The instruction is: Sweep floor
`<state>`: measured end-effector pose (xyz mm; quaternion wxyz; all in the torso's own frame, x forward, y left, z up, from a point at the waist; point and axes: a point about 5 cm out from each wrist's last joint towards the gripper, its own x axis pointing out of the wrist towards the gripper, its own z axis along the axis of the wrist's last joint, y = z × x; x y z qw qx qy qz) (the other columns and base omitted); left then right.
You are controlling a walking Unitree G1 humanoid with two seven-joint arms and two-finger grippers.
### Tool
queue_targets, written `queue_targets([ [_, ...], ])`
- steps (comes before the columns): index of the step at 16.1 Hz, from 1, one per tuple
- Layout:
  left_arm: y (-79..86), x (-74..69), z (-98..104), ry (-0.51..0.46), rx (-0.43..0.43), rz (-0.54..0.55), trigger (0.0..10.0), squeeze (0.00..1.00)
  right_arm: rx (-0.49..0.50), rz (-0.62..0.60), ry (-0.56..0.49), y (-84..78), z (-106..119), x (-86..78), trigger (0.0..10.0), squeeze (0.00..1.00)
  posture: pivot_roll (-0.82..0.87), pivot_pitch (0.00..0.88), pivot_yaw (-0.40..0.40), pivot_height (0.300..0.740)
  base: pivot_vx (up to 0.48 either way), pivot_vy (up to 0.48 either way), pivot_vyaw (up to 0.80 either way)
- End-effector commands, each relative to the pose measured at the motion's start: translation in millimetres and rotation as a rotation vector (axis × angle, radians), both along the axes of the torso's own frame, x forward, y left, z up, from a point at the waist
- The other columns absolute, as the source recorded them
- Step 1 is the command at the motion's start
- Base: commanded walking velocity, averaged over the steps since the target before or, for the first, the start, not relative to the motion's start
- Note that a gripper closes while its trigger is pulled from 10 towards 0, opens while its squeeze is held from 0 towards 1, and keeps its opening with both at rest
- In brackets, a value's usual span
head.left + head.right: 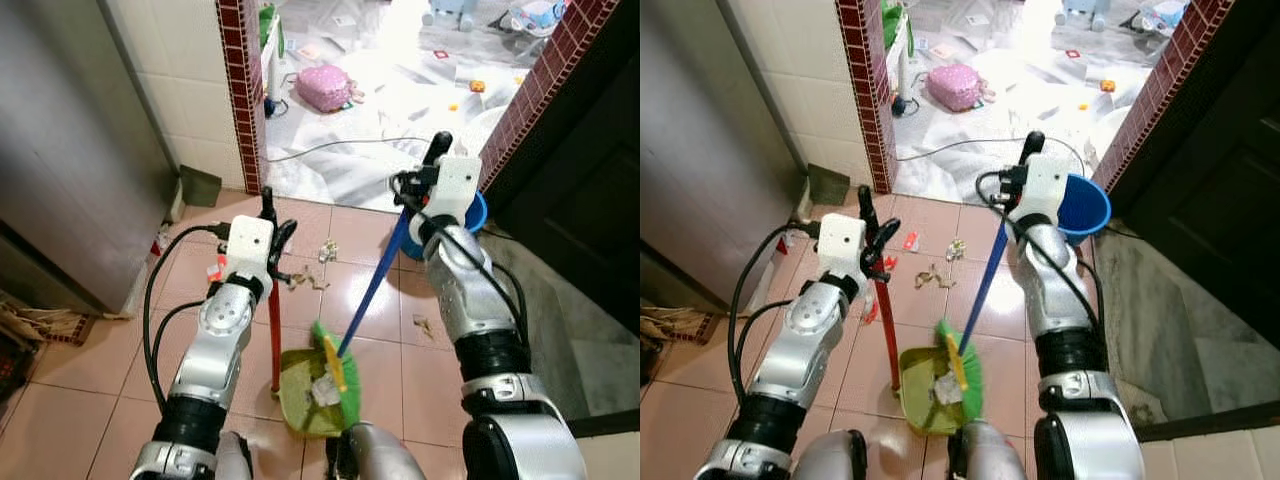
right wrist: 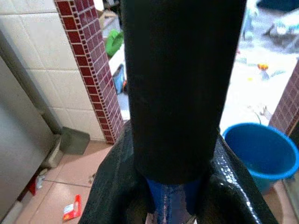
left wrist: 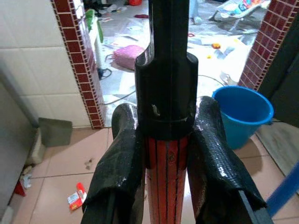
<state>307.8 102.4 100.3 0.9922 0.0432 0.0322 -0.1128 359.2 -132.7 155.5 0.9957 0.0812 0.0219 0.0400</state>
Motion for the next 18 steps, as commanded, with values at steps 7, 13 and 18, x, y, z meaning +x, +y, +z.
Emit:
queue_targets([
  [7,7.7,5.1,5,-0.052,0.029,0.059,10.0,0.00,0.004,0.145,-0.312,7.5,86,9.5,10.0,0.00,-0.02,0.140,-0.056,0.740,0.000,0.000,0.00],
  [13,15.3,2.3,6,-0.069,-0.009,0.084,10.0,0.00,-0.091,0.118,-0.415,-5.6,93,1.1,10.0,0.00,-0.03,0.143,-0.055,0.740,0.000,0.000,0.00],
  [18,29.7,1.2,22,-0.125,-0.054,0.103,10.0,0.00,-0.208,-0.006,-0.448,-17.7,86,-2.8,10.0,0.00,-0.03,0.147,-0.043,0.740,0.000,0.000,0.00],
])
